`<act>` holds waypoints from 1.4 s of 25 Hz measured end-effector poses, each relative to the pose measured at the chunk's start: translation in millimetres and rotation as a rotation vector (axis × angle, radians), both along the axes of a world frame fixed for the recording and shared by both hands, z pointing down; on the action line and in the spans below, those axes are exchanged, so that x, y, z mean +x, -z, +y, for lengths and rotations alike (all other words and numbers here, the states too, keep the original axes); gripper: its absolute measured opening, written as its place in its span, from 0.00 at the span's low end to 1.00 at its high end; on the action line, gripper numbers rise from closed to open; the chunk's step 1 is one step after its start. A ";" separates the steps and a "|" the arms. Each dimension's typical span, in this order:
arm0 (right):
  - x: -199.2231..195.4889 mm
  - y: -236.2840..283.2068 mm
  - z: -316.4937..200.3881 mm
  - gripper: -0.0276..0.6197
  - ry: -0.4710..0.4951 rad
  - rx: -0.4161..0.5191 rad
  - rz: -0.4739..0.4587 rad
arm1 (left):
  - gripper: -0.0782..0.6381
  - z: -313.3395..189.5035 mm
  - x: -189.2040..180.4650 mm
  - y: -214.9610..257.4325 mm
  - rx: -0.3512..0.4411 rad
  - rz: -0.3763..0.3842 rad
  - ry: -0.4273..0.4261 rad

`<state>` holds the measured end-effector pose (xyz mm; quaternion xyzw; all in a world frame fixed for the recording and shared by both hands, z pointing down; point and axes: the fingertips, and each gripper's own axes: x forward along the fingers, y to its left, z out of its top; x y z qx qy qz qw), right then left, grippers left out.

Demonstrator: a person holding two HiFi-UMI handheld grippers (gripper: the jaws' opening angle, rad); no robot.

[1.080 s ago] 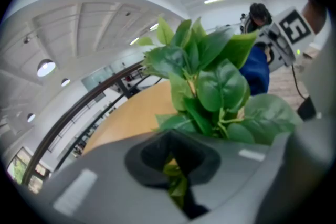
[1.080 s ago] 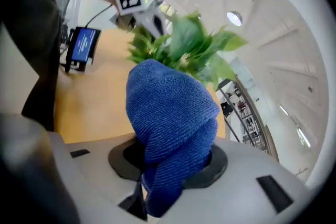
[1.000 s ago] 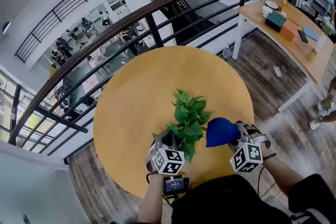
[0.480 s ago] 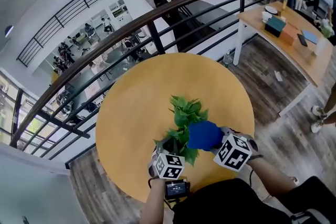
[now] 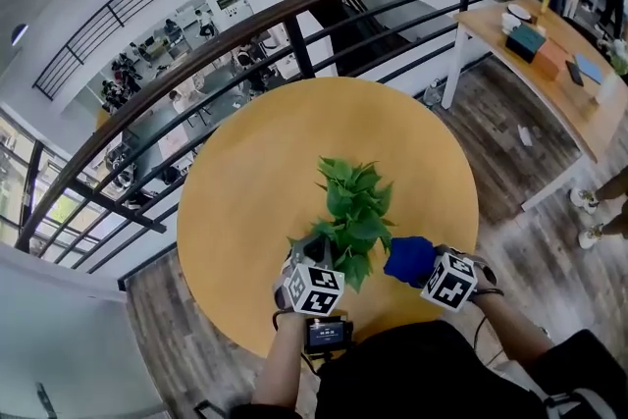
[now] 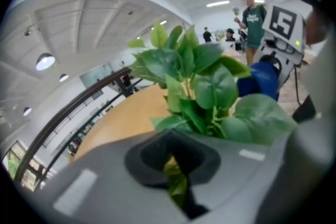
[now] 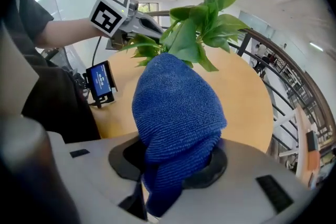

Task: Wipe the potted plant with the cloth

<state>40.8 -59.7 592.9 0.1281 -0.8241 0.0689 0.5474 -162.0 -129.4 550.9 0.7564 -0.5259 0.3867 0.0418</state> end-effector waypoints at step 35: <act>-0.6 130.9 -87.3 0.27 -0.076 0.370 -0.188 | 0.11 8.4 0.1 7.7 -0.024 0.191 0.039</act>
